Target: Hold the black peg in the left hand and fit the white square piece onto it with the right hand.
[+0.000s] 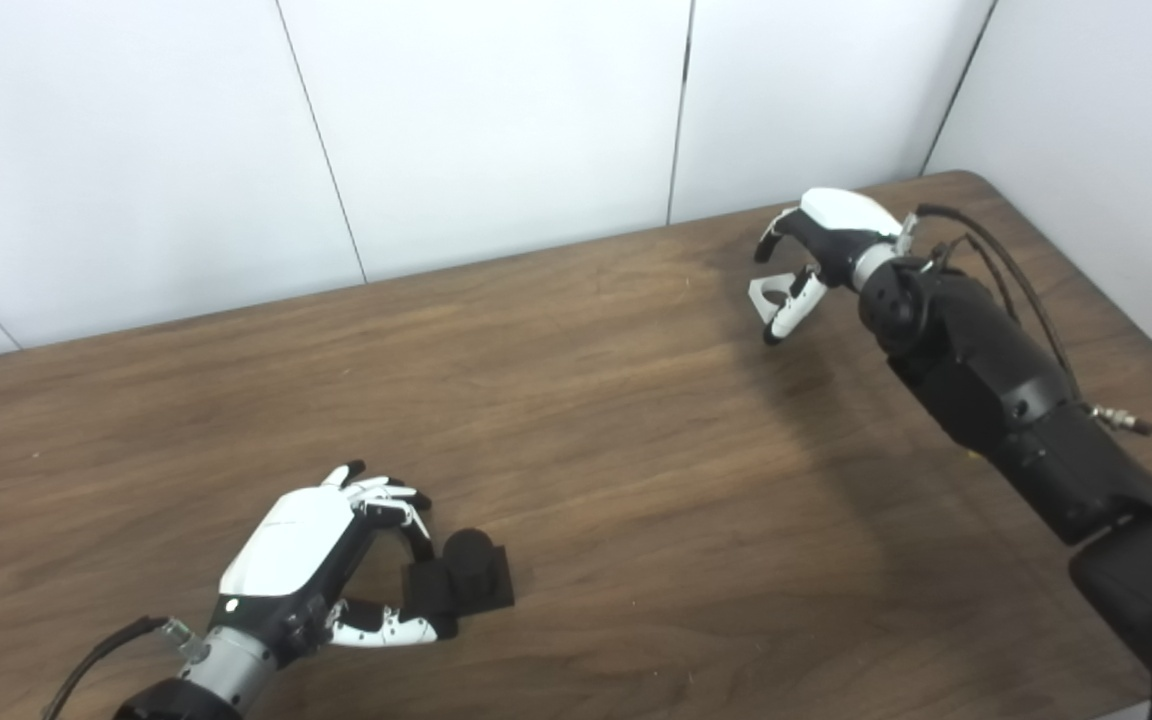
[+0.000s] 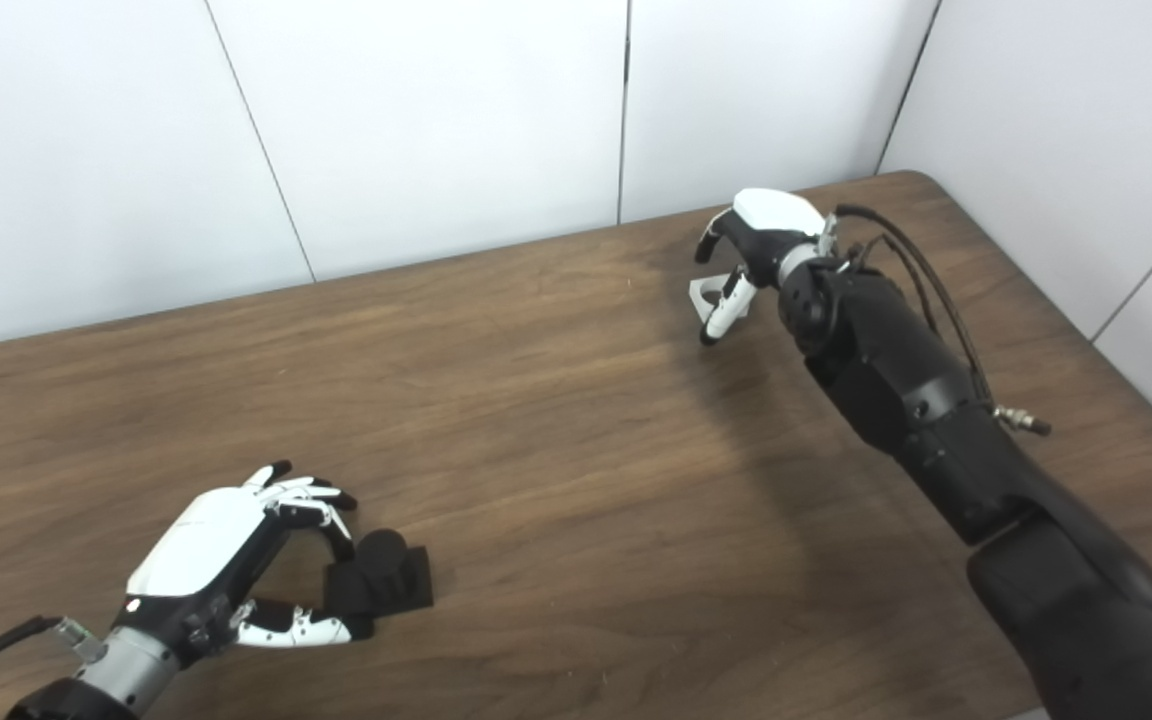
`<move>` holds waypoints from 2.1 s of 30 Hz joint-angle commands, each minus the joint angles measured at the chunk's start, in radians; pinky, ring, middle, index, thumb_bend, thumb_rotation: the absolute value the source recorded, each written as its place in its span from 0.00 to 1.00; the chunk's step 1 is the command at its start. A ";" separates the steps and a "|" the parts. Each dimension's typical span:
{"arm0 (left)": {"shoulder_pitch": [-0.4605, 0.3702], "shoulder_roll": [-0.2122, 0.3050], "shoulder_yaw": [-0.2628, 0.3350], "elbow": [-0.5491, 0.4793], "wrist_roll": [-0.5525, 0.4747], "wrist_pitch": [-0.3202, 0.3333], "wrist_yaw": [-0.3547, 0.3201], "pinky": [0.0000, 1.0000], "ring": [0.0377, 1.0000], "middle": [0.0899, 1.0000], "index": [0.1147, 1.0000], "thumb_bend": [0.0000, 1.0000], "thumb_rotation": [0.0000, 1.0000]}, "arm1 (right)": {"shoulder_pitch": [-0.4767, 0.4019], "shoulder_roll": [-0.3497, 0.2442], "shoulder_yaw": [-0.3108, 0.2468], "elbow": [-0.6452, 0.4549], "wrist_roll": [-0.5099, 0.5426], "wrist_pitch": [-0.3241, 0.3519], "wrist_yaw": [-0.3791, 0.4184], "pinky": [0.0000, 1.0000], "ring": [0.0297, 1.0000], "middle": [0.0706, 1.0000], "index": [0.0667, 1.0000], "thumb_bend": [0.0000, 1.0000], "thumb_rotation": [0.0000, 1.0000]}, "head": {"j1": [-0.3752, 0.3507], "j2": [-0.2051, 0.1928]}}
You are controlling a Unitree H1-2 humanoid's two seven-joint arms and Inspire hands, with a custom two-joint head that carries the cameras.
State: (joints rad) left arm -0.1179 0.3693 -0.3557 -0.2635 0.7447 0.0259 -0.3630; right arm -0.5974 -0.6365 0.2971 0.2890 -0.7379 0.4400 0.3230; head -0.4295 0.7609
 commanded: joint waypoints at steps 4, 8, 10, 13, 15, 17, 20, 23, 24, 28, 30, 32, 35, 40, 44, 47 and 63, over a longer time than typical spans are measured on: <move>0.025 0.023 -0.007 -0.017 0.007 0.006 -0.034 0.99 0.86 0.74 0.42 0.52 0.05 | -0.065 -0.048 0.007 0.009 -0.038 -0.006 0.007 0.97 0.97 0.89 0.66 0.90 0.13 | 0.001 0.004; 0.026 0.024 -0.007 -0.021 0.010 0.011 -0.037 0.99 0.86 0.74 0.42 0.52 0.05 | -0.063 -0.061 -0.002 0.005 -0.034 -0.010 0.014 0.97 0.97 0.88 0.66 0.90 0.14 | 0.000 0.005; 0.026 0.025 -0.007 -0.021 0.008 0.010 -0.039 0.99 0.86 0.74 0.42 0.52 0.05 | -0.063 -0.069 0.000 -0.006 -0.039 0.000 0.029 0.96 0.97 0.88 0.66 0.90 0.15 | -0.005 0.009; 0.026 0.024 -0.006 -0.028 0.009 0.016 -0.047 1.00 0.86 0.75 0.42 0.52 0.05 | -0.060 -0.076 -0.007 -0.016 -0.034 0.004 0.040 0.96 0.97 0.87 0.65 0.89 0.14 | -0.005 0.009; 0.026 0.023 -0.005 -0.028 0.009 0.016 -0.047 1.00 0.86 0.75 0.42 0.52 0.05 | -0.060 -0.076 -0.006 -0.014 -0.034 0.007 0.043 0.96 0.97 0.87 0.65 0.88 0.13 | -0.005 0.009; 0.026 0.023 -0.006 -0.030 0.011 0.018 -0.049 0.99 0.86 0.75 0.42 0.52 0.05 | -0.062 -0.074 -0.001 -0.014 -0.039 0.013 0.049 0.95 0.97 0.87 0.64 0.88 0.13 | -0.006 0.014; 0.026 0.024 -0.007 -0.034 0.013 0.021 -0.050 0.99 0.86 0.74 0.42 0.52 0.05 | -0.063 -0.068 0.003 -0.013 -0.041 0.013 0.055 0.95 0.96 0.86 0.64 0.89 0.13 | -0.009 0.014; 0.026 0.025 -0.007 -0.034 0.011 0.020 -0.048 0.99 0.85 0.74 0.42 0.52 0.05 | -0.066 -0.060 0.007 -0.002 -0.040 0.004 0.051 0.95 0.96 0.86 0.63 0.90 0.13 | -0.009 0.014; 0.027 0.025 -0.007 -0.034 0.012 0.018 -0.046 0.99 0.85 0.74 0.42 0.52 0.05 | -0.067 -0.056 0.007 0.000 -0.038 0.002 0.051 0.95 0.96 0.86 0.62 0.90 0.13 | -0.007 0.016; 0.029 0.026 -0.008 -0.040 0.015 0.024 -0.052 0.99 0.85 0.74 0.42 0.52 0.05 | -0.069 -0.051 0.016 0.002 -0.039 -0.009 0.057 0.93 0.96 0.86 0.61 0.89 0.13 | -0.010 0.019; 0.030 0.027 -0.009 -0.041 0.016 0.025 -0.053 0.99 0.85 0.74 0.42 0.52 0.05 | -0.068 -0.049 0.015 -0.001 -0.036 -0.011 0.057 0.92 0.96 0.86 0.61 0.89 0.13 | -0.010 0.019; 0.031 0.026 -0.010 -0.043 0.018 0.025 -0.053 0.99 0.85 0.74 0.42 0.52 0.05 | -0.071 -0.045 0.018 -0.006 -0.039 -0.002 0.065 0.93 0.96 0.86 0.61 0.88 0.13 | -0.012 0.019; 0.031 0.025 -0.011 -0.045 0.020 0.028 -0.057 0.99 0.85 0.74 0.42 0.52 0.05 | -0.074 -0.041 0.020 -0.011 -0.042 0.007 0.075 0.93 0.96 0.86 0.61 0.88 0.13 | -0.011 0.020; 0.033 0.023 -0.012 -0.046 0.018 0.031 -0.058 1.00 0.85 0.75 0.42 0.52 0.05 | -0.080 -0.040 0.018 -0.008 -0.042 -0.001 0.075 0.91 0.96 0.85 0.60 0.89 0.13 | -0.010 0.022; 0.035 0.024 -0.013 -0.043 0.016 0.030 -0.056 1.00 0.86 0.75 0.42 0.52 0.05 | -0.083 -0.039 0.020 -0.005 -0.045 0.001 0.078 0.91 0.96 0.85 0.60 0.89 0.13 | -0.008 0.023; 0.036 0.024 -0.012 -0.038 0.010 0.025 -0.048 1.00 0.86 0.75 0.42 0.52 0.05 | -0.082 -0.038 0.017 -0.003 -0.040 -0.002 0.078 0.92 0.96 0.85 0.60 0.88 0.13 | -0.009 0.024; 0.036 0.026 -0.013 -0.043 0.009 0.032 -0.056 1.00 0.86 0.75 0.42 0.52 0.05 | -0.078 -0.040 0.011 0.002 -0.036 -0.001 0.076 0.91 0.96 0.85 0.58 0.88 0.11 | -0.009 0.028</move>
State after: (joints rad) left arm -0.0962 0.3714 -0.3582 -0.3019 0.7529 0.0546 -0.3762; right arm -0.6218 -0.6577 0.3235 0.3073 -0.7680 0.4407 0.4124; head -0.4372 0.7885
